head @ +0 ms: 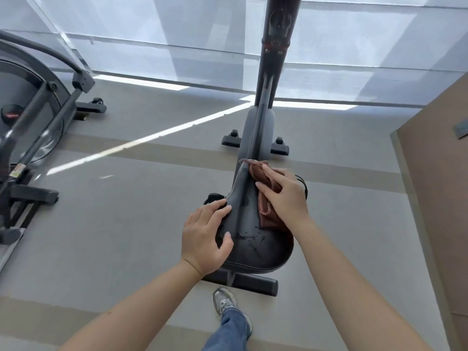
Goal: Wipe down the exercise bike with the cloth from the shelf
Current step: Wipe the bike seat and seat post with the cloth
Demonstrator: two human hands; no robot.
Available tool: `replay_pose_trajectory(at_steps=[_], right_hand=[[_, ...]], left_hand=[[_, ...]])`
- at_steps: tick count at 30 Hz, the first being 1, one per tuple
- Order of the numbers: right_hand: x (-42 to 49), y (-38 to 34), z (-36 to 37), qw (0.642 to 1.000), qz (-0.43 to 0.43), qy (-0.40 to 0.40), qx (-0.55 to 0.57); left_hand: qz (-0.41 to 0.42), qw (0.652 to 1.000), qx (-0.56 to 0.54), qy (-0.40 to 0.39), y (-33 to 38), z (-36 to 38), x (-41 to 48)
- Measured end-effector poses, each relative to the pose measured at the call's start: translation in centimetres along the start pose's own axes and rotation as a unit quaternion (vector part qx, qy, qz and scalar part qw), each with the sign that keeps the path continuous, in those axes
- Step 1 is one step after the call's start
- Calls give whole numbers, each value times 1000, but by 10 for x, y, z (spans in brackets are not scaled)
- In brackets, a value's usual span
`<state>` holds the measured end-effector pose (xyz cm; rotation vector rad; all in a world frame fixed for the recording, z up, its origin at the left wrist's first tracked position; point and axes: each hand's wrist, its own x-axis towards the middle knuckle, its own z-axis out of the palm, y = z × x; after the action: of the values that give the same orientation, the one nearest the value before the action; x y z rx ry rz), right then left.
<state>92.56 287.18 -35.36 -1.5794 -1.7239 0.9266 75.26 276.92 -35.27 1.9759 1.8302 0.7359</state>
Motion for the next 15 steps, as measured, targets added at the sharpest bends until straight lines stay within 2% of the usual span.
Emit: replay_pose_trajectory(at_steps=[4, 7, 9, 12, 15], right_hand=[[20, 8, 4, 996, 53, -38, 61], [-8, 20, -12, 993, 48, -104, 19], [-34, 26, -27, 990, 40, -128, -47], [-71, 25, -34, 985, 26, -95, -140], [-73, 15, -24, 980, 24, -58, -187]], left_hand=[[-3, 1000, 4, 7, 0, 3, 0], [4, 1000, 9, 14, -1, 4, 0], [8, 1000, 13, 18, -1, 4, 1], [9, 1000, 13, 24, -1, 5, -1], [12, 999, 14, 31, -3, 7, -2]])
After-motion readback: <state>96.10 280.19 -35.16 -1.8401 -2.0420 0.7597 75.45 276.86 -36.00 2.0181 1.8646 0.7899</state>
